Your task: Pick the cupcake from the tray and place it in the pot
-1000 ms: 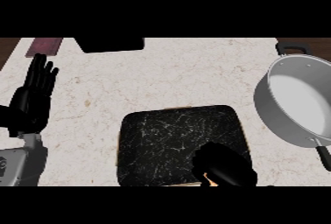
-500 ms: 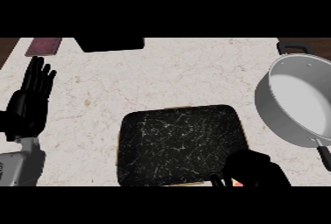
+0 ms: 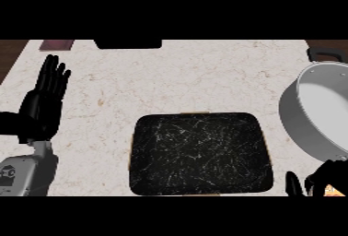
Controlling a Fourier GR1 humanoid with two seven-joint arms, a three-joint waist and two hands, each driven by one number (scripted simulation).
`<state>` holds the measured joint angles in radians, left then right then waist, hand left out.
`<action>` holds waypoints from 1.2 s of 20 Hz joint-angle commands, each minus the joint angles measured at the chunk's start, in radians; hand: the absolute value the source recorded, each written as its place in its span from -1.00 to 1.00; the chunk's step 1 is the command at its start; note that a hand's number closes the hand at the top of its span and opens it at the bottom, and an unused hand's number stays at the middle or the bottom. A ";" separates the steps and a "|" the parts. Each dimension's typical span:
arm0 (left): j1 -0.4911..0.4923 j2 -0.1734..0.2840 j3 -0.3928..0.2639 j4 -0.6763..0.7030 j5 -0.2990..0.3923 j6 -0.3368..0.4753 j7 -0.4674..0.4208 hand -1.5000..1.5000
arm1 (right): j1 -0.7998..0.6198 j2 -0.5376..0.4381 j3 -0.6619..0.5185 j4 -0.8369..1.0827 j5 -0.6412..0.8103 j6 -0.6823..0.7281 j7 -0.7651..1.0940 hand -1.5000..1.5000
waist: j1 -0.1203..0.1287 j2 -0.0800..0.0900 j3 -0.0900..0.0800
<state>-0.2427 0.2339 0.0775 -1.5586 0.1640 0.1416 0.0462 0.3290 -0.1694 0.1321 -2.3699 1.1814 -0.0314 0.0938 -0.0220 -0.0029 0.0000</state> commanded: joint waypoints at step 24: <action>-0.003 -0.014 0.019 -0.009 0.000 -0.051 0.017 0.00 | -0.523 -0.362 -0.626 1.175 -0.489 -0.098 -0.603 1.00 | 0.035 0.005 0.001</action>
<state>-0.2796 0.2199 0.0924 -1.5375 0.1544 0.1058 0.0515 -0.1355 -0.5495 -0.5265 -1.3698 0.6435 -0.0272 -0.4174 0.0080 0.0019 0.0005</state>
